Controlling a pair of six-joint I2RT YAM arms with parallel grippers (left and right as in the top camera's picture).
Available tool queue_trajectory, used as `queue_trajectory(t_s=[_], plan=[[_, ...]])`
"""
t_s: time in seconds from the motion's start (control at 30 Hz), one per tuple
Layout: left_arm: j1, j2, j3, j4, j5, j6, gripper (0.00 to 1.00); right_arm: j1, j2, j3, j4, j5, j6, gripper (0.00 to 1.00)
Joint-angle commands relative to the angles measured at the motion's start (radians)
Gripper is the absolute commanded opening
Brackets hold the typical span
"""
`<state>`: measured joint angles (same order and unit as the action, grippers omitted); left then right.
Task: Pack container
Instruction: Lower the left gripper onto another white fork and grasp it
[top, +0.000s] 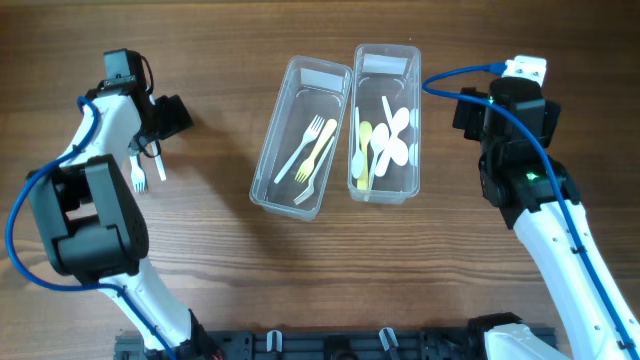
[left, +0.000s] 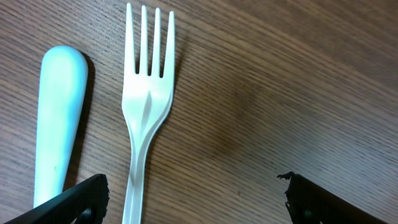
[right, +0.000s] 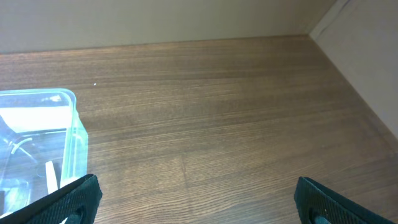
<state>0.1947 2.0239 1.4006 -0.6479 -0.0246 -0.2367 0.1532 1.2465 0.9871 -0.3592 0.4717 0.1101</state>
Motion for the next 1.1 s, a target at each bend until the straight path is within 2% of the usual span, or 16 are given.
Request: queue_trajectory(t_s=[0.0,0.27,0.4,0.43,0.47,0.53,0.6,0.63,0.7,0.9,1.07], plan=[[0.022,0.035,0.004,0.013,0.017,0.021,0.93,0.000,0.006,0.013,0.002,-0.006,-0.006,1.00],[0.023,0.118,0.004,0.040,0.044,0.032,0.92,0.000,0.006,0.013,0.002,-0.006,-0.006,1.00],[0.024,0.117,0.004,0.055,0.065,0.051,0.86,0.000,0.006,0.013,0.002,-0.006,-0.006,1.00],[0.024,0.117,0.004,0.055,0.065,0.050,0.82,0.000,0.006,0.013,0.002,-0.006,-0.005,1.00],[0.024,0.117,0.004,0.055,0.065,0.050,0.77,0.000,0.006,0.013,0.002,-0.006,-0.005,1.00],[0.024,0.117,0.004,0.056,0.065,0.050,0.45,0.000,0.006,0.013,0.002,-0.006,-0.005,1.00],[0.024,0.117,0.004,0.054,0.065,0.050,0.20,0.000,0.006,0.013,0.002,-0.006,-0.005,1.00],[0.024,0.117,0.004,0.054,0.065,0.050,0.13,0.000,0.006,0.013,0.002,-0.006,-0.006,1.00],[0.024,0.117,0.004,0.053,0.065,0.050,0.05,0.000,0.006,0.013,0.002,-0.006,-0.006,1.00],[0.023,0.066,0.004,0.050,0.066,0.046,0.04,0.000,0.006,0.013,0.002,-0.006,-0.006,1.00],[0.023,-0.135,0.004,0.033,0.133,0.035,0.04,0.000,0.006,0.013,0.002,-0.006,-0.006,1.00]])
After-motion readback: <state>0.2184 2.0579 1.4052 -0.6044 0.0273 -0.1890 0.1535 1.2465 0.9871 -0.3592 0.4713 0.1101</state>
